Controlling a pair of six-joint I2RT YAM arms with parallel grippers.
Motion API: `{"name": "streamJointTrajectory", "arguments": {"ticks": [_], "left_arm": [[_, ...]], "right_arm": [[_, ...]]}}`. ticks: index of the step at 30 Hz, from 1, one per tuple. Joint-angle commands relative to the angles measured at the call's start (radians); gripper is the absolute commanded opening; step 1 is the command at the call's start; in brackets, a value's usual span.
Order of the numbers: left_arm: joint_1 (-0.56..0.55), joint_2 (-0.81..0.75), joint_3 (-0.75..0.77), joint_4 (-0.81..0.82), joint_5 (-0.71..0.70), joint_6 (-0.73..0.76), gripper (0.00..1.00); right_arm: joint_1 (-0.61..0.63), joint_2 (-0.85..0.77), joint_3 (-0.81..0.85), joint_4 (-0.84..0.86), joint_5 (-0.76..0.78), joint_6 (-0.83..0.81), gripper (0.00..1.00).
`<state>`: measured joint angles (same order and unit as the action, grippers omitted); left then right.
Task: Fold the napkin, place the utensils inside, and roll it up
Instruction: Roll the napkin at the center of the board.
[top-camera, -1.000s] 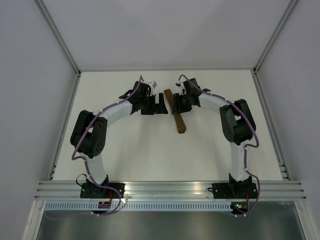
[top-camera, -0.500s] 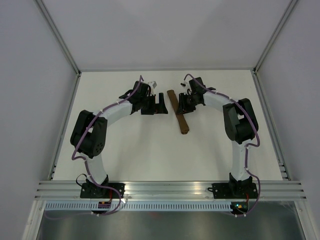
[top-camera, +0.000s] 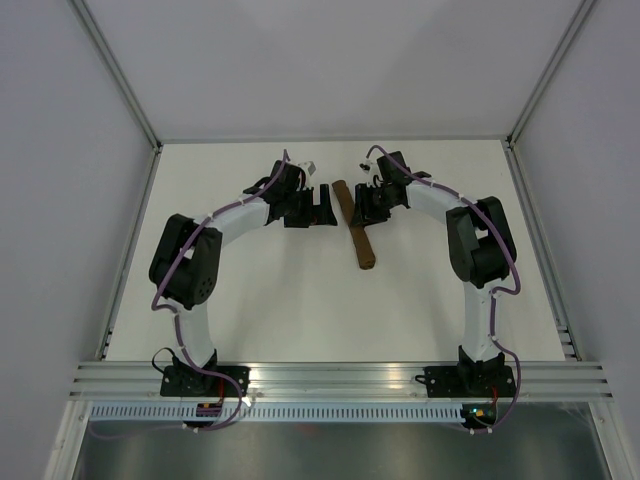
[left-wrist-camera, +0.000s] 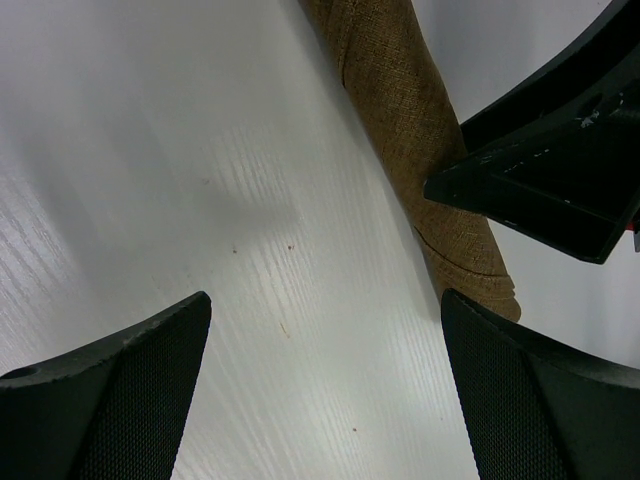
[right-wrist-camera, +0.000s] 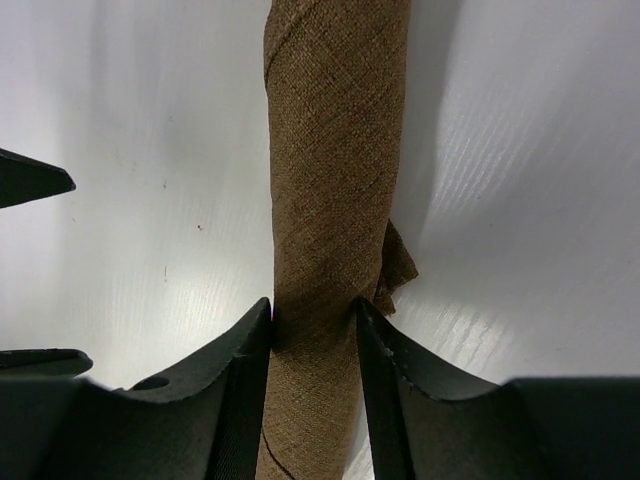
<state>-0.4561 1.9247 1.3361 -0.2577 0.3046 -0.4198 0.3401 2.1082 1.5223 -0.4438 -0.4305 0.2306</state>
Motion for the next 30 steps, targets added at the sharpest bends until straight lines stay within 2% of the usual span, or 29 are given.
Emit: {"name": "streamJointTrajectory", "arguments": {"ticks": [1, 6, 21, 30], "left_arm": [[-0.004, 0.014, 0.044, -0.002, -0.016, -0.054, 1.00], [-0.004, 0.010, 0.041, -0.002, -0.015, -0.056, 1.00], [-0.006, 0.007, 0.048, -0.003, -0.002, -0.051, 1.00], [-0.006, 0.019, 0.061, -0.003, 0.004, -0.053, 1.00]], "right_arm": [[0.000, -0.025, 0.032, -0.035, 0.016, 0.007, 0.46], [-0.007, -0.019, 0.033, -0.035, 0.038, -0.010, 0.46], [-0.032, -0.031, 0.064, -0.059, -0.132, -0.074, 0.53], [-0.032, -0.007, 0.091, -0.078, -0.134, -0.080, 0.53]]}}
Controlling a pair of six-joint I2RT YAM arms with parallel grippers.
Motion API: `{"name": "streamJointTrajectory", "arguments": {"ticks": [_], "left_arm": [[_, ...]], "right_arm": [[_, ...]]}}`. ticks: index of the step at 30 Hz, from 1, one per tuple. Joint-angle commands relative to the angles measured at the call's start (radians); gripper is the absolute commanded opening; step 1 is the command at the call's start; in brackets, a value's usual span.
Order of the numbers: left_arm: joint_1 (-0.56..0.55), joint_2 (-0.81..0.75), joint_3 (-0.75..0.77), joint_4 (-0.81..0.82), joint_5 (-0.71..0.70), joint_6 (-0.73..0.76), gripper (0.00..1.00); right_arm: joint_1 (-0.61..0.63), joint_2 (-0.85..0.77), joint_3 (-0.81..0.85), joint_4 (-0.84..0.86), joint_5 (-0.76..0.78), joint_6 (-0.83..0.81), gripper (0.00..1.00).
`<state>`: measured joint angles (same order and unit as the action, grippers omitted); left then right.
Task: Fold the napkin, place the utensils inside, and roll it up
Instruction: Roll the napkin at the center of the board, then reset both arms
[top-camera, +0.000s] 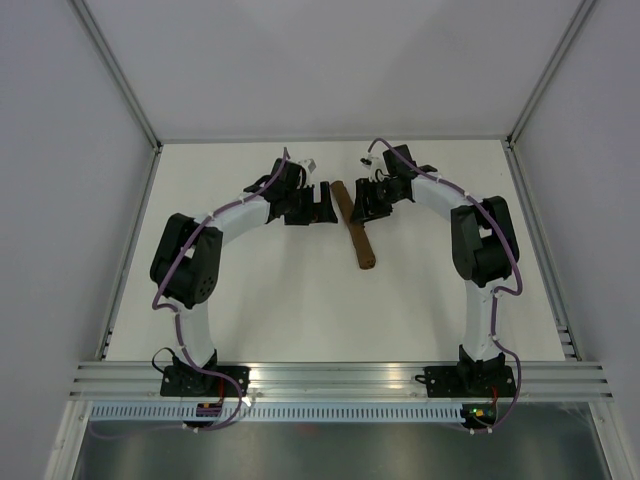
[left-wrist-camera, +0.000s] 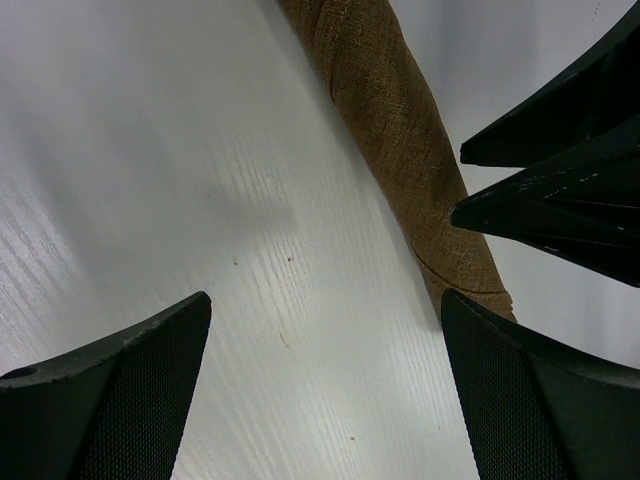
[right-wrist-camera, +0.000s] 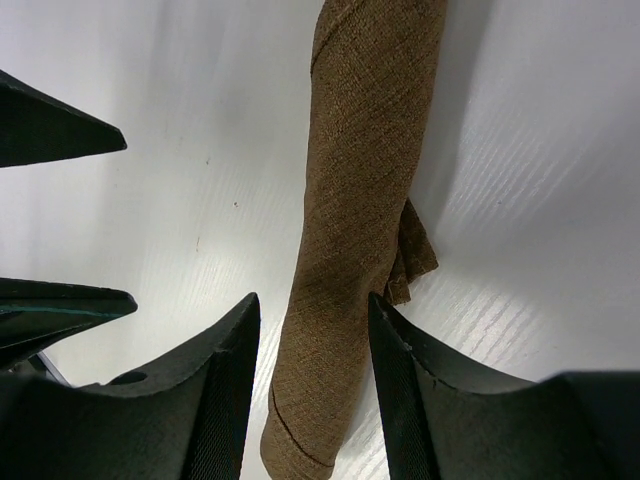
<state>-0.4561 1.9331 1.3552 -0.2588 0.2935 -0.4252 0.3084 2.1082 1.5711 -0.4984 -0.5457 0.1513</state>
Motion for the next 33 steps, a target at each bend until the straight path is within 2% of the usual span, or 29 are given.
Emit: {"name": "streamJointTrajectory", "arguments": {"ticks": [1, 10, 15, 20, 24, 28, 30, 33], "left_arm": [[-0.006, 0.013, 0.042, -0.003, 0.016, -0.047, 1.00], [-0.006, -0.002, 0.041, -0.007, 0.018, -0.040, 1.00], [-0.006, -0.086, 0.039, -0.025, -0.007, -0.001, 1.00], [-0.004, -0.222, 0.012, -0.053, -0.021, 0.037, 1.00], [-0.004, -0.354, -0.054, -0.051, -0.025, 0.045, 1.00], [-0.006, -0.503, -0.125, -0.039, -0.031, 0.042, 1.00], [-0.006, -0.543, -0.162, -0.036, -0.037, 0.043, 1.00], [-0.006, -0.592, -0.192, -0.033, -0.030, 0.043, 1.00]], "right_arm": [[0.000, -0.005, 0.043, -0.023, -0.017, 0.001, 0.53], [-0.002, -0.022, 0.055, -0.032, -0.008, -0.021, 0.52], [-0.022, -0.089, 0.038, 0.016, -0.014, -0.035, 0.53], [-0.112, -0.238, -0.029, 0.070, -0.045, -0.053, 0.58], [-0.221, -0.407, -0.130, 0.144, -0.040, -0.068, 0.62], [-0.308, -0.514, -0.184, 0.147, -0.046, -0.085, 0.64], [-0.374, -0.586, -0.223, 0.168, -0.036, -0.093, 0.66], [-0.400, -0.667, -0.293, 0.184, -0.001, -0.125, 0.70]]}}
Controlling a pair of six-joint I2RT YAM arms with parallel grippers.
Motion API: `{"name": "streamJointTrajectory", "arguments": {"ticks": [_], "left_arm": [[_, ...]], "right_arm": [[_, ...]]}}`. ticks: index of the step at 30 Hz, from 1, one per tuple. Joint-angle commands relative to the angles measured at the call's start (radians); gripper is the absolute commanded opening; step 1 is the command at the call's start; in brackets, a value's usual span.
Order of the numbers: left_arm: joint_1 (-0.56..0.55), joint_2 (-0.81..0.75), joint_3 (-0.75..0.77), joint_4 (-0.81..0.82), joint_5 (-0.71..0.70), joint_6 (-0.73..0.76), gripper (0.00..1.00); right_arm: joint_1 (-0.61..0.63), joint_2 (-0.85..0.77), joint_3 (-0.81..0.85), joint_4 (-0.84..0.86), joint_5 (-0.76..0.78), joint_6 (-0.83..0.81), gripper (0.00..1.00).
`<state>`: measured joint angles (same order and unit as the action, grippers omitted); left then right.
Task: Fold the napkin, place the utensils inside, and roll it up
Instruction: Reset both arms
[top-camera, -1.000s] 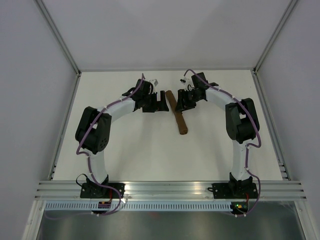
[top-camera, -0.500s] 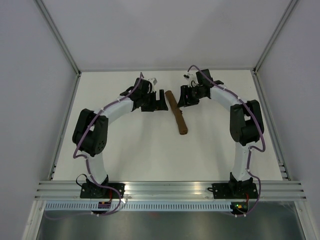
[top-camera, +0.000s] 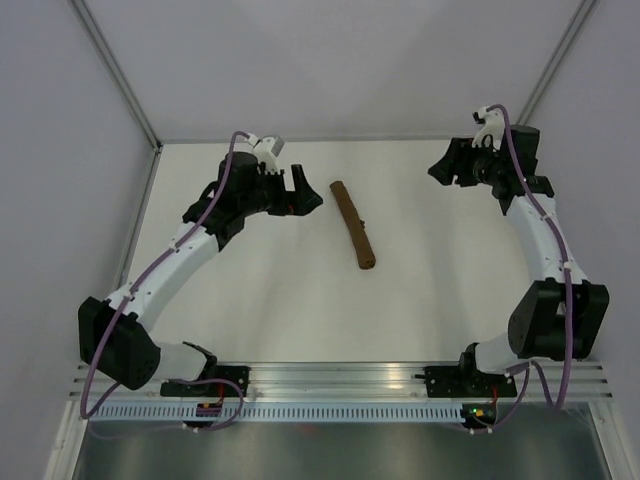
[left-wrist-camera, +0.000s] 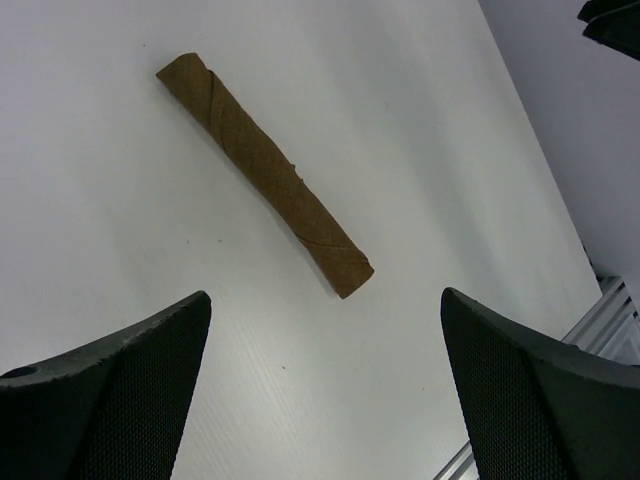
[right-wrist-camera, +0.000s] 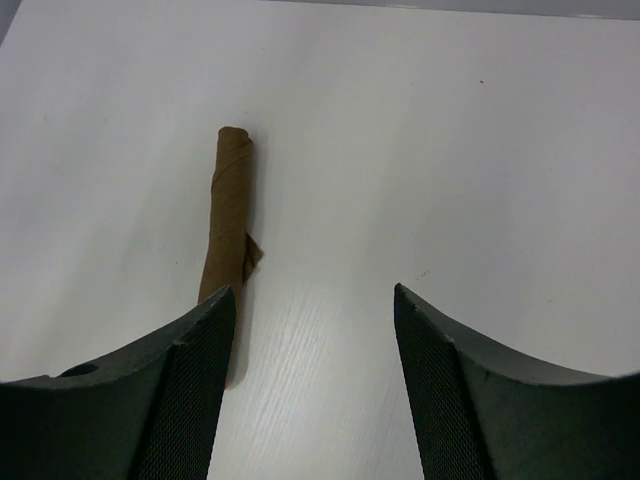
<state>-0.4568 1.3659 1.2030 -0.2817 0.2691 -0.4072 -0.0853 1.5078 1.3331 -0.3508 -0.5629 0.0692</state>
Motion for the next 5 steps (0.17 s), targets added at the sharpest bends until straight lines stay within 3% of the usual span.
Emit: {"name": "streamJointTrajectory", "arguments": {"ticks": [1, 5], "left_arm": [[-0.005, -0.034, -0.045, -0.008, -0.004, 0.025, 1.00], [-0.005, -0.057, -0.056, -0.007, -0.004, 0.030, 1.00]], "right_arm": [[-0.016, -0.083, -0.080, 0.035, 0.018, -0.049, 0.70], [-0.036, -0.130, -0.114, 0.055, 0.021, -0.051, 0.73]]}}
